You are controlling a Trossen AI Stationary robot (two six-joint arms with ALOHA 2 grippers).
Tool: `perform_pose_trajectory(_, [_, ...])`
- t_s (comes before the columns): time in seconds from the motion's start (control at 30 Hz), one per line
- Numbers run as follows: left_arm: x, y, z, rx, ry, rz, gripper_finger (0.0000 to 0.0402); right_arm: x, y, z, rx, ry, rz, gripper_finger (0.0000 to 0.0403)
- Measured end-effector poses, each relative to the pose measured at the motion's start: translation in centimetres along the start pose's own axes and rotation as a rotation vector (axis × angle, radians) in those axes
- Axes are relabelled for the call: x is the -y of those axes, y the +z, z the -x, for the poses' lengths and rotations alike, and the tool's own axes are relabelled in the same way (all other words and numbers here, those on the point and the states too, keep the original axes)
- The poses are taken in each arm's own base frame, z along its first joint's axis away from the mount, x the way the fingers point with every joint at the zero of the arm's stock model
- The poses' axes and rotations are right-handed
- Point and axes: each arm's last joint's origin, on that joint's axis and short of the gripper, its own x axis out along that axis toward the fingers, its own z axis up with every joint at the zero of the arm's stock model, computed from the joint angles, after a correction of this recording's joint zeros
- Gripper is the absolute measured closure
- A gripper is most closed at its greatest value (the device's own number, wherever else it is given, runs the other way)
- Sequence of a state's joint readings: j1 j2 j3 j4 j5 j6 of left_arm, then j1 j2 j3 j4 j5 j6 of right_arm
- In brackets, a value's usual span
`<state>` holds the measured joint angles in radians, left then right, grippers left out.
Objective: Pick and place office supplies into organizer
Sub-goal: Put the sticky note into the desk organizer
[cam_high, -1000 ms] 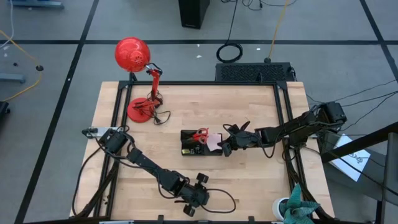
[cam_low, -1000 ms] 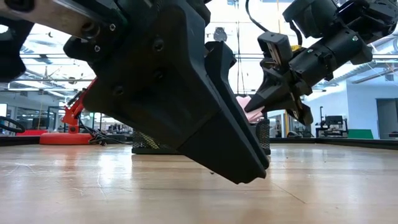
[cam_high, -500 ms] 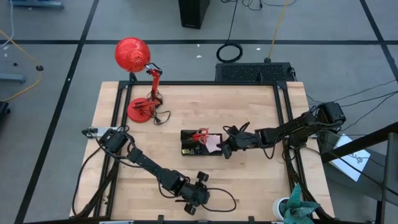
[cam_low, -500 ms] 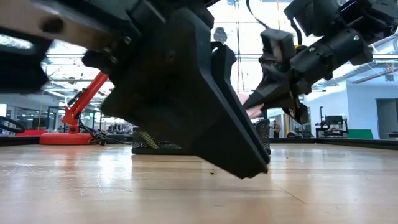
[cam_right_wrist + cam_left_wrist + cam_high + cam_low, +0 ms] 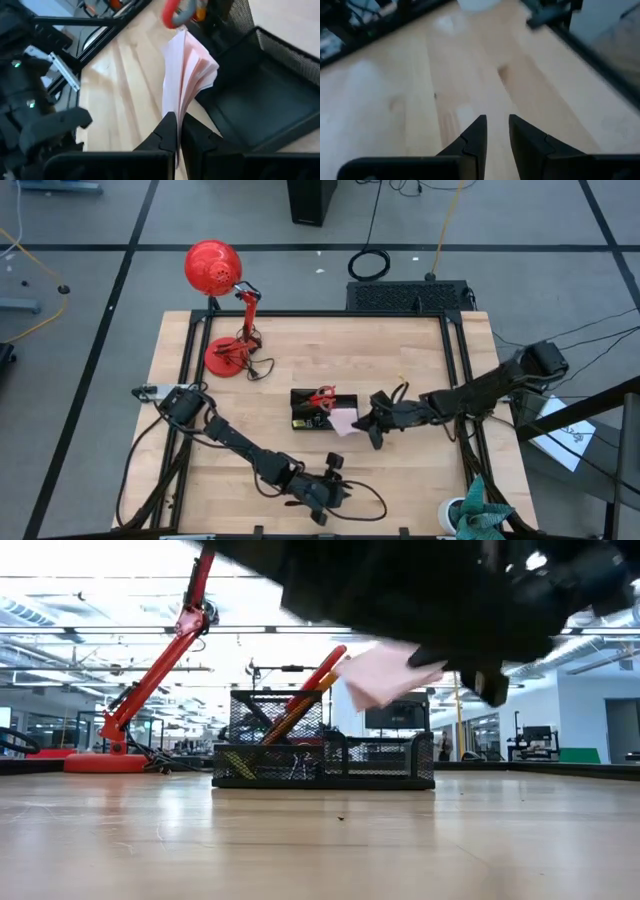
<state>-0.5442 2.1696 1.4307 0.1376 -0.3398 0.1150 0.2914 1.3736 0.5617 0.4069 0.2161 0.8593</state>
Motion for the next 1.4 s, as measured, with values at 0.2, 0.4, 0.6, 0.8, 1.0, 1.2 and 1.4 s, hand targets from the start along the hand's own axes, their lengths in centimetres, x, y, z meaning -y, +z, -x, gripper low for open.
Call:
perform_pose_trajectory(0.2, [-0.7, 2.0, 1.7, 0.061, 0.057, 0.054, 0.0314, -1.3, -0.3, 3.0, 0.012, -0.032, 0.105, 0.0399])
perform_pose_trajectory(0.4, [-1.2, 4.4, 4.6, 0.123, 0.150, 0.118, 0.0314, -3.8, -1.2, 5.4, 0.049, 0.105, 0.249, 0.0399])
perform_pose_trajectory(0.6, [-1.5, 6.6, 7.4, 0.206, 0.201, 0.177, 0.0314, -5.8, -2.9, 6.8, 0.061, 0.224, 0.461, 0.0399])
perform_pose_trajectory(0.8, [-1.7, 7.7, 8.6, 0.266, 0.200, 0.241, 0.0314, -7.6, -3.9, 8.2, 0.123, 0.360, 0.631, 0.0399])
perform_pose_trajectory(1.0, [-2.3, 7.7, 8.4, 0.267, 0.216, 0.254, 0.0313, -8.1, -4.8, 8.6, 0.159, 0.360, 0.725, 0.0399])
perform_pose_trajectory(1.2, [-3.3, 7.5, 8.1, 0.264, 0.234, 0.286, 0.0273, -8.0, -5.4, 7.9, 0.138, 0.344, 0.753, 0.0399])
perform_pose_trajectory(1.4, [-4.2, 7.4, 7.7, 0.270, 0.210, 0.355, 0.0160, -8.2, -5.5, 7.7, 0.186, 0.340, 0.795, 0.0399])
